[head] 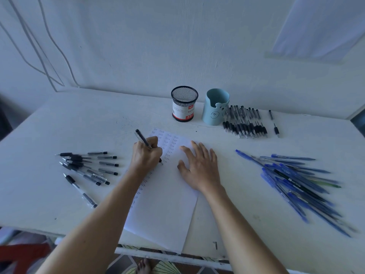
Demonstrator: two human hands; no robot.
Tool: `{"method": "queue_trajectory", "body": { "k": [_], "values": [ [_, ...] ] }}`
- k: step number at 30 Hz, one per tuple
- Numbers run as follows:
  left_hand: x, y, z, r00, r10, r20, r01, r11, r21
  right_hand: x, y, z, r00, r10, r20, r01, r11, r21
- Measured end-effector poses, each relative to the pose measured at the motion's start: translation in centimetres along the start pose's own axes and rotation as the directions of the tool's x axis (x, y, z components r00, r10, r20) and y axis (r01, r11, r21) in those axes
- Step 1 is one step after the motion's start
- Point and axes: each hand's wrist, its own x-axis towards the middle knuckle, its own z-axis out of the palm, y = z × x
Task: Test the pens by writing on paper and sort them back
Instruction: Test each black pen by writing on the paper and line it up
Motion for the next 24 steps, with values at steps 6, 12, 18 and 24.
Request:
{"method": "queue_trajectory", "body": {
  "k": [6,12,18,24],
  "values": [
    [-0.18,0.25,0.10,1.000,0.004,-0.006,-0.004,1.000,0.027,-0.06,-0.05,0.02,1.000,0.001,0.001,-0.001,1.000,0.009],
    [-0.26,0.14,0.15,0.999,0.023,0.026,-0.023,1.000,0.013,-0.04,-0.07,-0.11,1.000,0.005,0.024,-0.005,1.000,-0.004],
    [-0.25,0.33,0.31,1.000,0.014,0.014,-0.015,1.000,0.026,0.08,0.14,0.02,0.999,0.006,0.040,-0.006,1.000,-0.008],
    [-0.24,0.18,0.51,0.999,0.036,-0.012,-0.035,0.999,0.019,0.04,0.03,0.03,1.000,0.005,0.020,-0.005,1.000,-0.005]
  ]
}}
